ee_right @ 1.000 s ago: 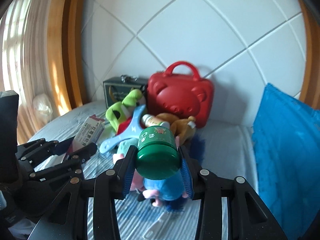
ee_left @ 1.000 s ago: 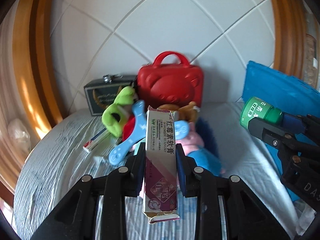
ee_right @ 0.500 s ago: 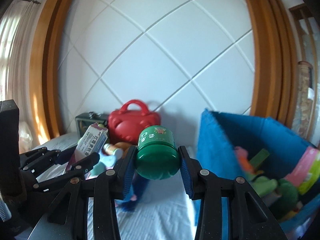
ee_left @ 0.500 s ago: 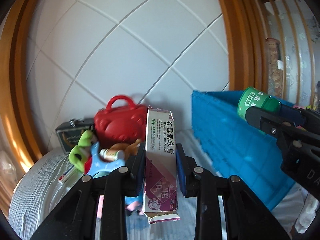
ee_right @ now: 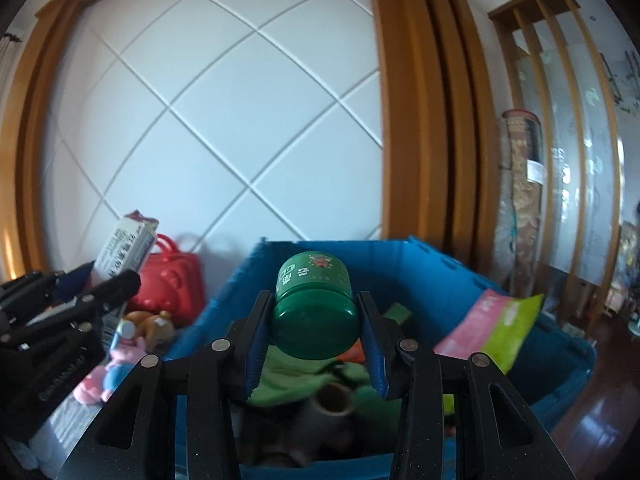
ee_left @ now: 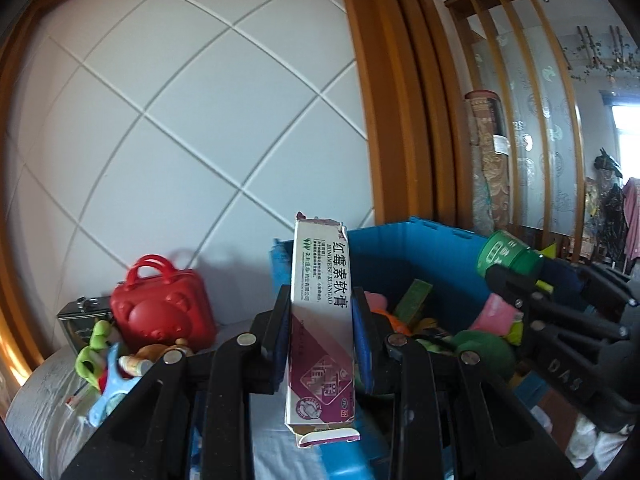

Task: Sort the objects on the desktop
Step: 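Carry the ointment box and green bottle over the blue crate and release both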

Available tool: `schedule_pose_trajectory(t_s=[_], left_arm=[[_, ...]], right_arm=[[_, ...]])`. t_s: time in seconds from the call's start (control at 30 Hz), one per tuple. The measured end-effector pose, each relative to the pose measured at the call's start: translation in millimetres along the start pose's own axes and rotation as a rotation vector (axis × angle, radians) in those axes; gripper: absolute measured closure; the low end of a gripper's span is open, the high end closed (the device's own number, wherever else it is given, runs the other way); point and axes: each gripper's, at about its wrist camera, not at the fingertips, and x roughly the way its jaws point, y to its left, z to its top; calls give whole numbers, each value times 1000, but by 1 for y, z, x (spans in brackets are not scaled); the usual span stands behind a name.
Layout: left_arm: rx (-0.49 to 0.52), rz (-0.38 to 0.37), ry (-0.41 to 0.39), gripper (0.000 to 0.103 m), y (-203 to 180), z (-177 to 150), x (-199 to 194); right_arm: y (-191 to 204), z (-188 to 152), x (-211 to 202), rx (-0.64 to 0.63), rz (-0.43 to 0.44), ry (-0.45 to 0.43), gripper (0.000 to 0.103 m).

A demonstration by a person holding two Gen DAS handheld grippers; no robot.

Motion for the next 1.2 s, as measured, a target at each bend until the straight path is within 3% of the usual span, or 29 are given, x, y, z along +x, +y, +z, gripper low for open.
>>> schedule_pose_trajectory(t_s=[0.2,0.4,0.73,0.97,1.03,1.1,1.17,1.2], left_arm=[[40,-42,104,76,-69,1,30],[46,-46,210,76,-96,-4,58],[17,-78,344,76,-106,-7,89],[16,-58,360,76,-104,-11,93],[15,-59,353,76,-103,-11,91],[14,-56,339,75,-102,-10,88],[19,-48,321,65,-100,-9,84],[17,-47,305,54,-99,-8,81]], right_arm=[[-60,-12,14,-9,-87,44,62],[-92,-22,33,0,-117,116,62],[-113,-29,62,-14,-147,242,62],[-120,-31,63,2,-152,264,62],[-121,-30,61,11,-153,259,57],[-122,-29,58,19,-155,245,38],[-121,-27,55,16,-165,233,23],[-120,-26,52,15,-167,221,22]])
